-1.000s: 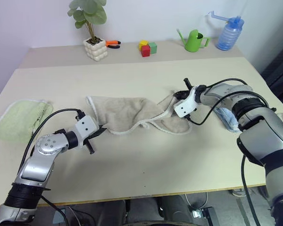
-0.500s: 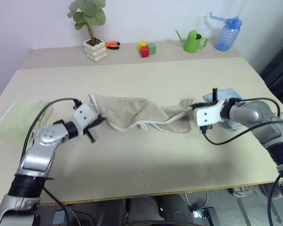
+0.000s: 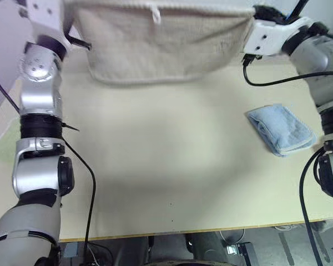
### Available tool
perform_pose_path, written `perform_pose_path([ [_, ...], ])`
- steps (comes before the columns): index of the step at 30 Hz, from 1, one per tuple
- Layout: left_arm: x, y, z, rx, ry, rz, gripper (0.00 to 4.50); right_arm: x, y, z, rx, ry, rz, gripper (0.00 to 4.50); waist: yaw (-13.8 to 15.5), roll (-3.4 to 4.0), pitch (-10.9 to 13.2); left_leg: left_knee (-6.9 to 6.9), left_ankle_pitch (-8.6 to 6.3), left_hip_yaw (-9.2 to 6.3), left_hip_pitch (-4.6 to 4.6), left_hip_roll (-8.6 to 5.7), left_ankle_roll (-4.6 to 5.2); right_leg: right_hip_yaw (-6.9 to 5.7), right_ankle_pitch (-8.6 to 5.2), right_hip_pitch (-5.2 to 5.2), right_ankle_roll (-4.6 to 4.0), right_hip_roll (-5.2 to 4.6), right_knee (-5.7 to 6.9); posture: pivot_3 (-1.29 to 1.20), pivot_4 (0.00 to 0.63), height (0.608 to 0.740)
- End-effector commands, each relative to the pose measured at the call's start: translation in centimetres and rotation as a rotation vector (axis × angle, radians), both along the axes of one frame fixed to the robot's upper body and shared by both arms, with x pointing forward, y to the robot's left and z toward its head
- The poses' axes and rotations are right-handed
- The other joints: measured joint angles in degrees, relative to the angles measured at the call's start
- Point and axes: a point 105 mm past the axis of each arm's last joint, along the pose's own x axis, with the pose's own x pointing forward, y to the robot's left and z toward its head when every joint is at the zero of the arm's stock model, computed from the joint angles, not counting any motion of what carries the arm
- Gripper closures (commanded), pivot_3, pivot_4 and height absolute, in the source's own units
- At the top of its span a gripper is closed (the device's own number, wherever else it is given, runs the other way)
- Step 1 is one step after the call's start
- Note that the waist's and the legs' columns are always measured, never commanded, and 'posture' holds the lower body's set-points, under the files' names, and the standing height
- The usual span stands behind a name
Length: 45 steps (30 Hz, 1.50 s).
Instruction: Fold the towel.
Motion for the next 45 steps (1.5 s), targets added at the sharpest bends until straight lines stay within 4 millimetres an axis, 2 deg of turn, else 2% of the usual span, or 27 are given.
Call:
perform_pose_path([
  [1, -1.4, 0.7, -4.1, 0.094, 0.133, -0.097, 4.5, -1.4, -0.4, -2.5, 0.015, 0.141, 0.074, 4.45, -0.06, 0.0, 0.0, -0.01, -0.01, 0.01, -0.02, -0.01, 0.01, 0.0, 0.0, 0.0, 0.0, 0.0, -0.06, 0.0, 0.15, 0.727],
  [5, -4.3, 1.5, -8.7, 0.154, 0.309, -0.182, 4.5, -3.4, -0.3, -7.4, 0.006, 0.369, 0.137, 4.45, -0.5, 0.02, 0.09, 0.18, -0.05, 0.07, -0.11, 0.04, 0.1, 0.01, 0.0, 0.0, 0.0, 0.0, 0.0, 0.0, 0.15, 0.727],
  [8, -7.0, 2.3, -12.1, 0.24, 0.459, -0.215, 4.5, -6.3, 0.0, -11.0, 0.033, 0.6, 0.212, 4.45, -0.68, 0.04, 0.14, 0.72, -0.12, -0.07, -0.33, 0.12, 0.21, -0.05, 0.0, -0.03, 0.0, 0.06, 0.11, 0.0, 0.15, 0.727],
  [12, -10.0, 3.2, -14.4, 0.261, 0.641, -0.265, 4.5, -9.9, -0.3, -13.0, 0.136, 0.864, 0.256, 4.45, -0.31, 0.08, 0.17, 0.91, -0.32, -0.15, 0.07, 0.1, 0.57, -0.09, 0.01, 0.54, 0.0, 0.02, 0.17, 0.0, 0.15, 0.727],
  [15, -12.5, 2.7, -16.1, 0.304, 0.772, -0.35, 4.5, -12.3, -1.0, -14.4, 0.158, 1.063, 0.226, 4.45, 0.17, 0.19, 0.23, 0.78, -0.49, -0.19, 1.18, 0.16, 0.82, -0.17, -0.04, 1.69, -0.04, 0.04, -0.1, 0.0, 0.15, 0.727],
  [19, -13.7, 2.7, -17.2, 0.318, 0.868, -0.375, 4.5, -13.5, -0.8, -15.1, 0.171, 1.166, 0.222, 4.45, 0.55, 0.17, 0.22, 0.78, -0.51, -0.2, 1.46, 0.19, 0.85, -0.22, -0.15, 2.02, -0.21, 0.0, -0.21, 0.0, 0.15, 0.727],
  [23, -12.7, 3.0, -17.8, 0.348, 0.859, -0.323, 4.5, -12.7, -0.2, -15.4, 0.166, 1.14, 0.218, 4.45, 0.48, 0.17, 0.22, 0.79, -0.51, -0.18, 1.47, 0.18, 0.85, -0.23, -0.1, 2.0, -0.12, 0.01, -0.19, 0.0, 0.15, 0.727],
  [26, -10.6, 3.2, -18.2, 0.329, 0.818, -0.274, 4.5, -11.3, -0.3, -16.8, 0.132, 1.12, 0.184, 4.45, 0.58, 0.15, 0.2, 0.79, -0.51, -0.16, 1.47, 0.17, 0.84, -0.23, -0.05, 1.99, -0.03, 0.02, -0.18, 0.0, 0.15, 0.727],
  [29, -8.8, 2.6, -19.4, 0.364, 0.818, -0.284, 4.5, -9.6, -0.5, -18.1, 0.103, 1.091, 0.151, 4.45, 0.57, 0.14, 0.2, 0.8, -0.51, -0.14, 1.46, 0.13, 0.84, -0.23, -0.04, 1.99, -0.02, 0.01, -0.19, 0.0, 0.15, 0.727],
  [34, -5.8, 2.3, -20.6, 0.397, 0.8, -0.255, 4.5, -7.7, -0.5, -18.9, 0.108, 1.044, 0.15, 4.45, 0.51, 0.14, 0.2, 0.8, -0.5, -0.07, 1.29, 0.11, 0.83, -0.2, -0.04, 1.79, -0.01, 0.03, -0.17, 0.0, 0.15, 0.727],
  [38, -4.0, 2.2, -20.9, 0.387, 0.773, -0.236, 4.5, -7.0, -0.9, -19.5, 0.104, 1.021, 0.136, 4.45, 0.51, 0.13, 0.2, 0.85, -0.5, -0.06, 1.18, 0.1, 0.83, -0.2, -0.04, 1.69, -0.01, 0.02, -0.14, 0.0, 0.15, 0.727],
  [43, -3.3, 1.7, -21.3, 0.386, 0.762, -0.248, 4.5, -6.8, -1.3, -20.1, 0.144, 1.039, 0.124, 4.45, 0.47, 0.13, 0.2, 0.85, -0.5, -0.07, 1.15, 0.09, 0.83, -0.19, -0.03, 1.65, 0.0, 0.02, -0.11, 0.0, 0.15, 0.727],
  [45, -3.4, 1.3, -21.6, 0.385, 0.761, -0.265, 4.5, -6.9, -1.8, -20.7, 0.15, 1.055, 0.114, 3.89, 0.44, 0.13, 0.2, 0.85, -0.5, -0.07, 1.15, 0.1, 0.83, -0.19, -0.03, 1.64, 0.0, 0.03, -0.1, 0.0, 0.15, 0.727],
])
